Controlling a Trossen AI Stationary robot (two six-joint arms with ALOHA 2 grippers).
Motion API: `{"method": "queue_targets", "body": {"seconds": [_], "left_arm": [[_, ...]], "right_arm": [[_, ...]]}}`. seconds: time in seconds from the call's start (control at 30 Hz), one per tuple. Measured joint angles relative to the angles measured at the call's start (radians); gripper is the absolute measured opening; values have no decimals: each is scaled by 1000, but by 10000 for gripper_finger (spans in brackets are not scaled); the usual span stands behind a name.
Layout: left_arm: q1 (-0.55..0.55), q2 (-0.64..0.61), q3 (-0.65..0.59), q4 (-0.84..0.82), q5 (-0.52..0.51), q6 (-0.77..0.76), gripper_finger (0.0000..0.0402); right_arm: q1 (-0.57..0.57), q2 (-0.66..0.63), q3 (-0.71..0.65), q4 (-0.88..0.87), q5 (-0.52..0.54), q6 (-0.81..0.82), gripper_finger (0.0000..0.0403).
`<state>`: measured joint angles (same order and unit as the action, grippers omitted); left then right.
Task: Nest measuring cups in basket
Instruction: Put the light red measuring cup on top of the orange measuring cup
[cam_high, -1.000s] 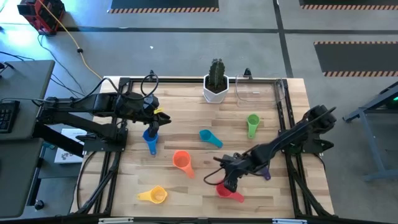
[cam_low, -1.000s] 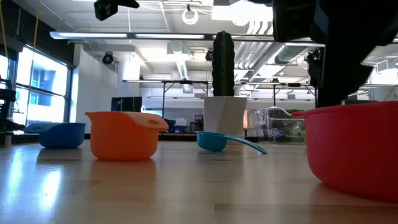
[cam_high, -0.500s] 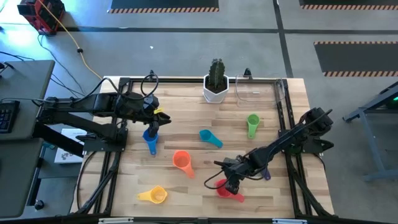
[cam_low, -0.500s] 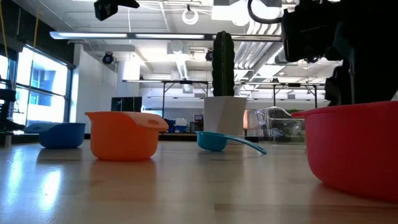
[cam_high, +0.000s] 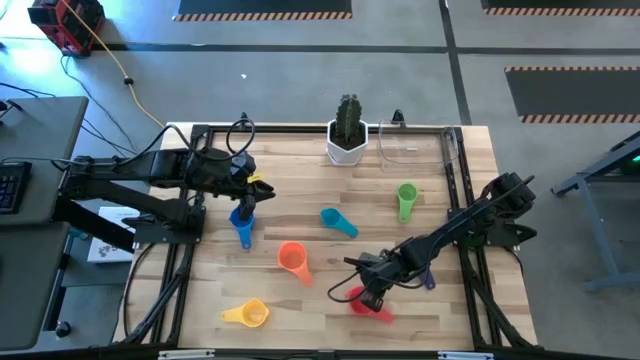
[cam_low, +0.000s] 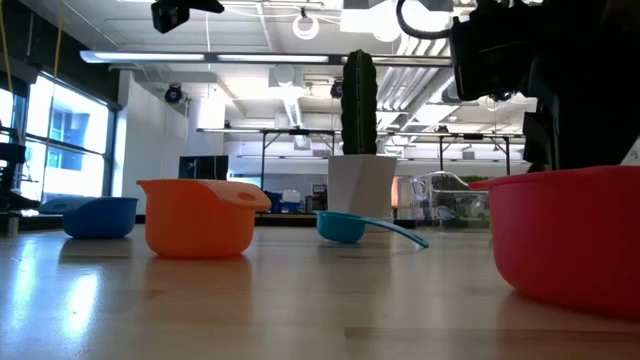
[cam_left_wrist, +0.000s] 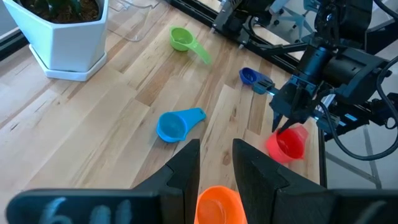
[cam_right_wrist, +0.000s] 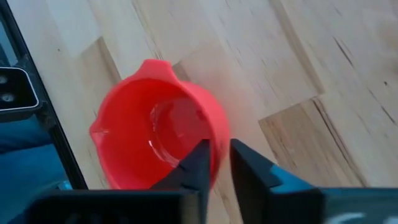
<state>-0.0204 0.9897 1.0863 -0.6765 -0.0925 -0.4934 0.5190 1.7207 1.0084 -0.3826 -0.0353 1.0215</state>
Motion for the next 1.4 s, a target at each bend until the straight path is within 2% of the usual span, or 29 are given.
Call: {"method": "queue_targets", "body": {"seconds": [0.1, 0.6, 0.83, 1.17, 1.4], "left_arm": [[0, 0, 0, 0, 0, 0, 85], [0, 0, 0, 0, 0, 0, 85], [0, 0, 0, 0, 0, 0, 85], [1, 0, 0, 0, -1, 13, 85], [3, -3, 0, 0, -106, 19, 85]], "right_arm": [[0, 0, -1, -1, 1, 11, 7], [-37, 0, 21, 60, 15, 159, 2], [-120, 0, 135, 51, 128, 189, 1], [-250, 0, 308, 51, 274, 91, 1], [-311, 0, 372, 51, 319, 71, 0]]}}
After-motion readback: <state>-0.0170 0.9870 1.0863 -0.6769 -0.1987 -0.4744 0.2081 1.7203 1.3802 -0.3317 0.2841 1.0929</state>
